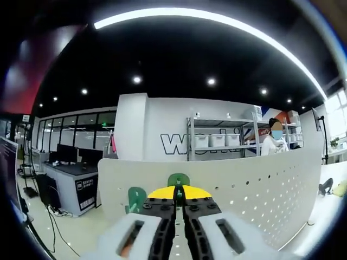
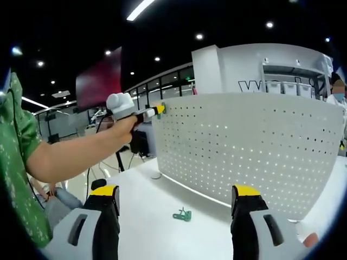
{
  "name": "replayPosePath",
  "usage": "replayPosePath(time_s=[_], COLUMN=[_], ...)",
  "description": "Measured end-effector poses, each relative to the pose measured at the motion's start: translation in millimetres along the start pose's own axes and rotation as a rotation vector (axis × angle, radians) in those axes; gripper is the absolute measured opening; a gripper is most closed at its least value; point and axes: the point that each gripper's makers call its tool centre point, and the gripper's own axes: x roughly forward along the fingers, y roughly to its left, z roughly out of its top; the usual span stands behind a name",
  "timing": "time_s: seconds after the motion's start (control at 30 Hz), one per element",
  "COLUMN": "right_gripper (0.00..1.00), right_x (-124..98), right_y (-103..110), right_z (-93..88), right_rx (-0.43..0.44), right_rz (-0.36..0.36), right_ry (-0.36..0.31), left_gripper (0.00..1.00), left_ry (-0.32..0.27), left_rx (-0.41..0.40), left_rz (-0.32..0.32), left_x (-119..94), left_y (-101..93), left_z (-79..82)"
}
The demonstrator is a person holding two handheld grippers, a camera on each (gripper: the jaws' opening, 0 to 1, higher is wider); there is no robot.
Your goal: Insert the hook assembly into the mounting plate slot until the hook locks in place.
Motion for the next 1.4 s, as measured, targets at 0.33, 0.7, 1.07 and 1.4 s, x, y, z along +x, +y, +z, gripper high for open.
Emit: replayPosePath(time_s=[0.33,0.7,1.07,1.4], right_gripper=[0.86,0.86,0.86,0.85], right_x=[0.3,1.2,2.1,3.1], right_y=[-0.4,-0.7,-1.5,-1.2], right_z=[0.6,-0.4,-0.3,-1.3], right_rx=[0.0,0.002,-0.001,0.002], right_rz=[-0.001,0.0,0.0,0.002], right_ry=[0.002,0.005,0.009,0.014], left_gripper=[0.03,0.03,0.03,0.03], left_ry=[0.004,0.005,0.014,0.01], left_rx=[-0.008,-0.008,-0.011,-0.005], left_rz=[0.003,0.0,-0.002,-0.004], left_x=[0.8,2.4,2.9,4.0], left_y=[2.6,3.1,2.7,2.5], left_z=[-5.5,-9.6,-16.7,-17.9])
